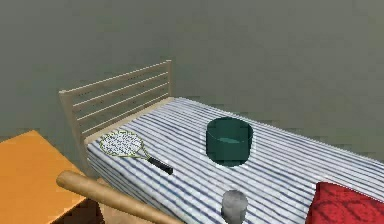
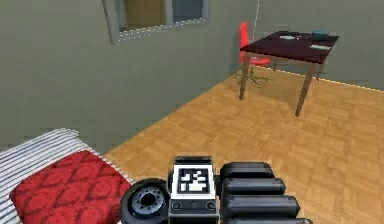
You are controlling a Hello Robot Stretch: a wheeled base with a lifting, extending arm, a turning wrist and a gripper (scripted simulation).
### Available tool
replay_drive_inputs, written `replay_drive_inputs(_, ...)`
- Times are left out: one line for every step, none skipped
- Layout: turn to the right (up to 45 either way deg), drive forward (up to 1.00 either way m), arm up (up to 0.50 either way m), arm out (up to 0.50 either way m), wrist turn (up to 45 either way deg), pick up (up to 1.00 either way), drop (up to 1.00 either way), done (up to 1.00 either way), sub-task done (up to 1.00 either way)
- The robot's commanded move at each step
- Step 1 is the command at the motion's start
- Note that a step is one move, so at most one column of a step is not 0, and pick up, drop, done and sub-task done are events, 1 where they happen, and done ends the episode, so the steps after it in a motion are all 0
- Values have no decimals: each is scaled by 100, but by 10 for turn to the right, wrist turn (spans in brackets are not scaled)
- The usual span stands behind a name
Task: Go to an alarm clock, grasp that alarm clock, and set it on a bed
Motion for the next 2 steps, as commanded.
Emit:
replay_drive_inputs(30,0,0,0,0,0,0,0,0)
replay_drive_inputs(0,15,0,0,0,0,0,0,0)
